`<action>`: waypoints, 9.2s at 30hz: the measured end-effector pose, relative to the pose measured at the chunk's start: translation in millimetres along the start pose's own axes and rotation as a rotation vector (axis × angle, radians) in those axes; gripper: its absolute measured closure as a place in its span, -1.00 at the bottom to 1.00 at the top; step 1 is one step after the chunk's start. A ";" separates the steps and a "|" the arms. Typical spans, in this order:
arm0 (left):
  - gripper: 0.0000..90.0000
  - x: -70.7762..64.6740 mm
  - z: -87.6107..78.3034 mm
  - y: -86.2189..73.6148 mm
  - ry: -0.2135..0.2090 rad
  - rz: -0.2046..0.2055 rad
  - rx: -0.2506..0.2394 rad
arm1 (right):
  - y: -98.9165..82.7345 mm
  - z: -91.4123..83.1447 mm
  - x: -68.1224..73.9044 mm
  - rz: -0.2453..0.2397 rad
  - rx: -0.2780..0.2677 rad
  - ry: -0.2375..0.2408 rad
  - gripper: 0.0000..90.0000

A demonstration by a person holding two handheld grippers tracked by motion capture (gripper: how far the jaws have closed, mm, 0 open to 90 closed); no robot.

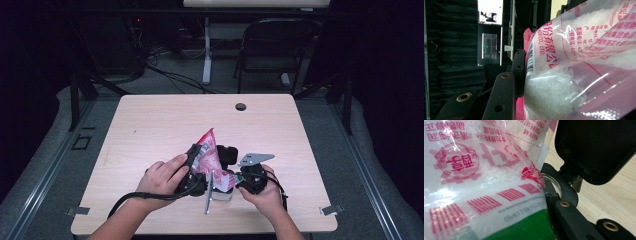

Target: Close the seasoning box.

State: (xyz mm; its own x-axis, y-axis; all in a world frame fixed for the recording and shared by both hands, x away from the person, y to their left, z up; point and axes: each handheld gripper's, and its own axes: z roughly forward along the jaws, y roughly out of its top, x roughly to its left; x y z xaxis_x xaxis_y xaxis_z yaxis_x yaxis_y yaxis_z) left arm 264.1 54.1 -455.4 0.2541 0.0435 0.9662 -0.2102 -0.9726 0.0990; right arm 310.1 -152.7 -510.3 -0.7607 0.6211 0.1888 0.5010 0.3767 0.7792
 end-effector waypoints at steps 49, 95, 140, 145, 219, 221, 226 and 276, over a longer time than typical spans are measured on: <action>0.55 0.8 -1.6 -2.0 -0.003 -0.010 -0.003 | 1.1 3.1 2.2 0.002 0.001 0.012 0.95; 0.55 1.1 -2.1 -2.7 -0.005 -0.017 -0.009 | 1.5 2.2 3.0 -0.003 0.008 0.013 0.94; 0.57 3.4 -0.6 -0.8 -0.005 -0.016 -0.014 | 1.5 -3.2 1.4 -0.014 -0.006 0.022 0.83; 0.57 3.4 -0.2 -1.4 -0.009 -0.013 -0.005 | 1.5 -2.8 1.8 -0.014 -0.007 0.025 0.79; 0.56 3.5 -0.4 -5.2 -0.009 -0.025 0.001 | 2.6 -3.8 4.2 -0.027 -0.003 0.047 0.95; 0.56 3.7 -0.2 -5.6 -0.010 -0.027 0.000 | 2.5 -3.7 4.4 -0.022 -0.009 0.049 0.95; 0.56 3.2 0.9 -7.5 -0.015 -0.040 0.008 | 2.6 -4.6 4.5 -0.028 -0.014 0.041 0.96; 0.56 1.1 0.1 -20.5 -0.021 -0.105 0.024 | 7.9 -6.0 8.7 -0.046 -0.038 0.028 0.99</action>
State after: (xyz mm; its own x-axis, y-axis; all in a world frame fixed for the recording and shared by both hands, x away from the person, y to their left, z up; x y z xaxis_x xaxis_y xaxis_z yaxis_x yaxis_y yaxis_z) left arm 268.7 74.1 -456.4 0.2931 0.1412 0.9456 -0.1584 -0.9682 0.1936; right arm 305.0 -148.5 -499.0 -0.7939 0.5842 0.1685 0.4497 0.3777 0.8094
